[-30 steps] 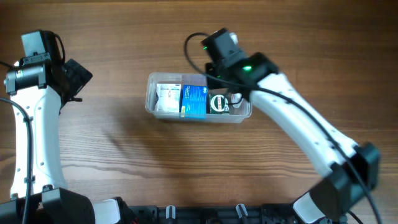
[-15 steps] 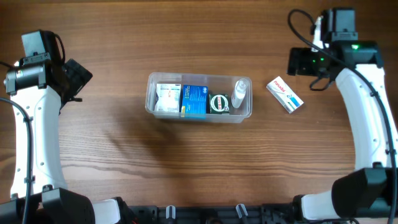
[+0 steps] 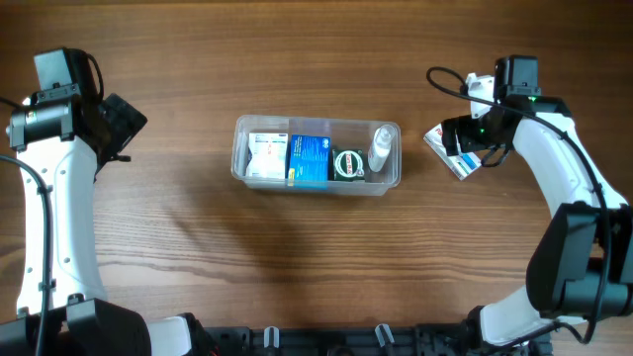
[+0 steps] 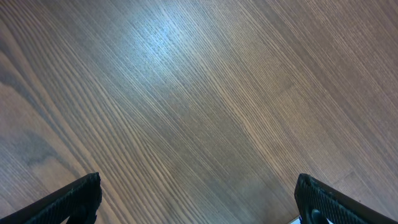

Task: Pack container
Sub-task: 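Grasp the white Panadol box by its end with the right gripper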

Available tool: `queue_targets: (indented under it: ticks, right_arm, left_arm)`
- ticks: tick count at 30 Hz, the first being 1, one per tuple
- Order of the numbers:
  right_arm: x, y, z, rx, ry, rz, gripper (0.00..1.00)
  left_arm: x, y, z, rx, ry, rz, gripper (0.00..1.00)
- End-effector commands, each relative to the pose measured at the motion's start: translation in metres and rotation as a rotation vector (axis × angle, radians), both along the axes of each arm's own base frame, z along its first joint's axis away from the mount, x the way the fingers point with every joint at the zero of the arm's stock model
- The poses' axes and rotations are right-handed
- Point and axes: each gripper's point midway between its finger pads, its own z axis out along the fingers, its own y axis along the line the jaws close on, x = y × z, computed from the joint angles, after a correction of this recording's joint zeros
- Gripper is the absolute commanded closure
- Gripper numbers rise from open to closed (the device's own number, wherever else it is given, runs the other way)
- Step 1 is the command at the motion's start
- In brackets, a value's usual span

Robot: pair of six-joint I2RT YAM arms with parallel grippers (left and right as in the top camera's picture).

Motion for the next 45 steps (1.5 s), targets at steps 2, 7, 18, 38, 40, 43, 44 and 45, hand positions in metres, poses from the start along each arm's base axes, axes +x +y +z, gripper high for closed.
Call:
queue_targets:
  ticks: [2,7,18,38,40,43,44,45]
  right_arm:
    - [0.0,0.016,-0.026,0.062,0.029,0.088,0.0]
    - [0.0,0.021,-0.046,0.047,0.068,0.126,0.0]
    - [0.001,0.004,-0.066,-0.044,0.1,0.09,0.07]
    - [0.012,0.012,-0.063,0.061,0.057,-0.096,0.31]
    - [0.012,0.012,-0.063,0.06,0.057,-0.095,0.32]
    - [0.01,0.012,-0.065,0.061,0.062,-0.096,0.34]
    - [0.009,0.012,-0.066,0.061,0.06,-0.096,0.34]
    - [0.008,0.012,-0.068,0.061,0.061,-0.096,0.34]
  left_arm:
    - [0.001,0.002,0.009,0.005,-0.025,0.004,0.0]
    - [0.001,0.002,0.009,0.005,-0.025,0.004,0.0]
    - [0.001,0.002,0.009,0.005,-0.025,0.004,0.0]
    - [0.001,0.002,0.009,0.005,-0.025,0.004,0.0]
    - [0.001,0.002,0.009,0.005,-0.025,0.004,0.0]
    - [0.001,0.002,0.009,0.005,-0.025,0.004,0.0]
    - [0.001,0.002,0.009,0.005,-0.025,0.004,0.0]
    - [0.001,0.002,0.009,0.005,-0.025,0.004,0.0]
